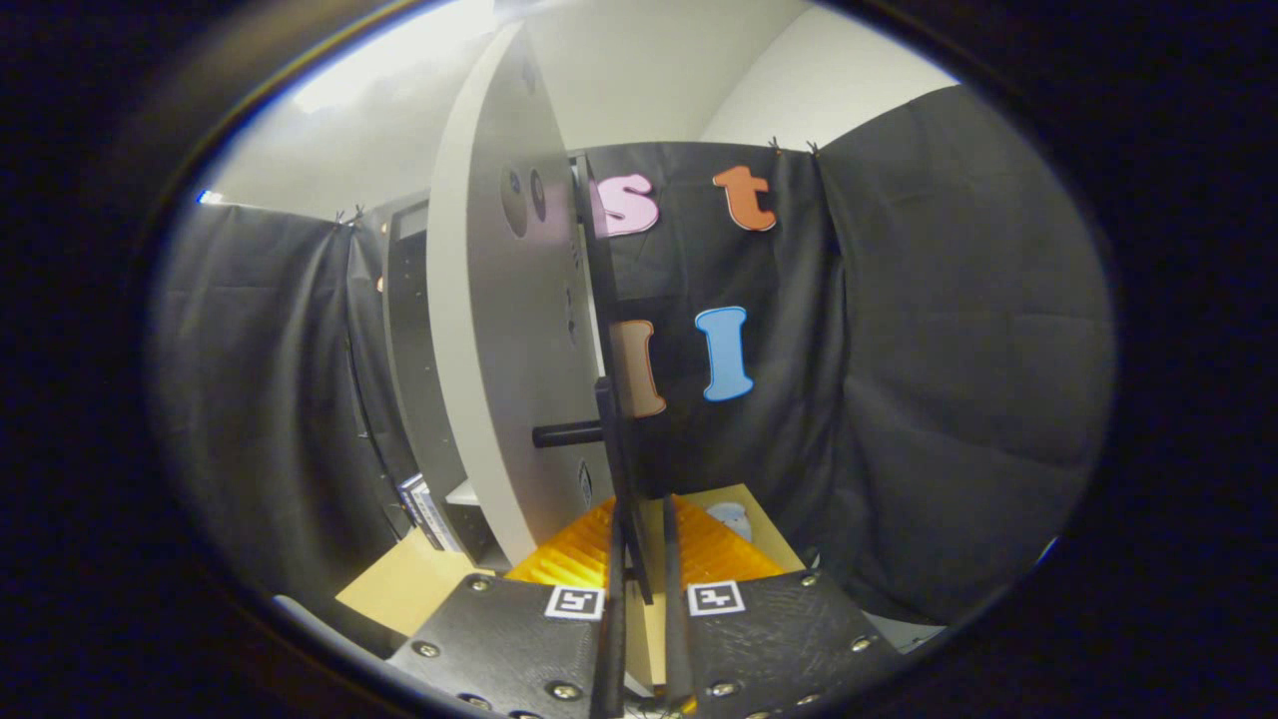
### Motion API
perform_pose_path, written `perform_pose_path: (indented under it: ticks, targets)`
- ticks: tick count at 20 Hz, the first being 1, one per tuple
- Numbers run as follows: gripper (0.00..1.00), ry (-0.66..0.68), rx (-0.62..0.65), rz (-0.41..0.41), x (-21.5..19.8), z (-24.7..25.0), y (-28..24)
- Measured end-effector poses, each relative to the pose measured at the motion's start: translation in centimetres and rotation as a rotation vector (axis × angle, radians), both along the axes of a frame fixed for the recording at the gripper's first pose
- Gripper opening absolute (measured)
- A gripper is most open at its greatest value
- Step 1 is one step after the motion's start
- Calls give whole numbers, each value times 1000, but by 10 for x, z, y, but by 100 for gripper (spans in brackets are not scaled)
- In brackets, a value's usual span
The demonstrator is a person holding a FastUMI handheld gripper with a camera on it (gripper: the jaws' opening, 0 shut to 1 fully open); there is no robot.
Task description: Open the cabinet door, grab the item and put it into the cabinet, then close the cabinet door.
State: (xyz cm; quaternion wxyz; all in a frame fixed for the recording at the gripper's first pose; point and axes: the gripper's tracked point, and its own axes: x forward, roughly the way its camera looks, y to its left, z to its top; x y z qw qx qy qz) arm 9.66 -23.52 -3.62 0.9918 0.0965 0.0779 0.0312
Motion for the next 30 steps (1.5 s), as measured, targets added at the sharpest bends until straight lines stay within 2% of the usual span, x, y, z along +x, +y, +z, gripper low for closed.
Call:
perform_pose_path:
  ticks: [5, 12, 18, 23, 25, 28, 30]
  targets:
    - [16, 14, -14, -20, -5, 0, 5]
    - [16, 0, -31, -118, -67, 9, 22]
    - [16, 12, -22, -110, -90, 6, 92]
    - [16, 49, -74, -75, -78, -19, 166]
    - [24, 57, -74, -46, -66, -33, 197]
    - [44, 106, -67, 8, -42, -68, 240]
    - [47, 130, -63, 45, -21, -93, 265]
